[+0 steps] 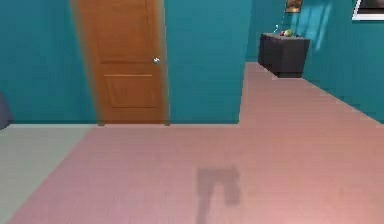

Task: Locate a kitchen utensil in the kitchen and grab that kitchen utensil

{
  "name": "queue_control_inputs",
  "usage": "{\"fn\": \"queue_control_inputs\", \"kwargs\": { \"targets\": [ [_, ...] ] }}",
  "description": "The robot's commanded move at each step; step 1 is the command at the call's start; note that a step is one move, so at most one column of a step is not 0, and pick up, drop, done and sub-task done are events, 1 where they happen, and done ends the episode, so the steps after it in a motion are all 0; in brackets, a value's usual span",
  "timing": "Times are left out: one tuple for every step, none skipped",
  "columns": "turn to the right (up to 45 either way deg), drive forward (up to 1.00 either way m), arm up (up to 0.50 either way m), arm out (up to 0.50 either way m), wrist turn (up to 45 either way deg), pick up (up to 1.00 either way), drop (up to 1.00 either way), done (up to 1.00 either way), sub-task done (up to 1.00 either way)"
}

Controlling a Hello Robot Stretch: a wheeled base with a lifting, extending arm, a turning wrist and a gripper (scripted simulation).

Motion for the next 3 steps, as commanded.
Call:
{"fn": "queue_control_inputs", "kwargs": {
  "targets": [
    [45.0, 0.0, 0.0, 0.0, 0.0, 0.0, 0.0, 0.0, 0.0],
    [45.0, 0.0, 0.0, 0.0, 0.0, 0.0, 0.0, 0.0, 0.0],
    [15.0, 0.0, 0.0, 0.0, 0.0, 0.0, 0.0, 0.0, 0.0]
  ]
}}
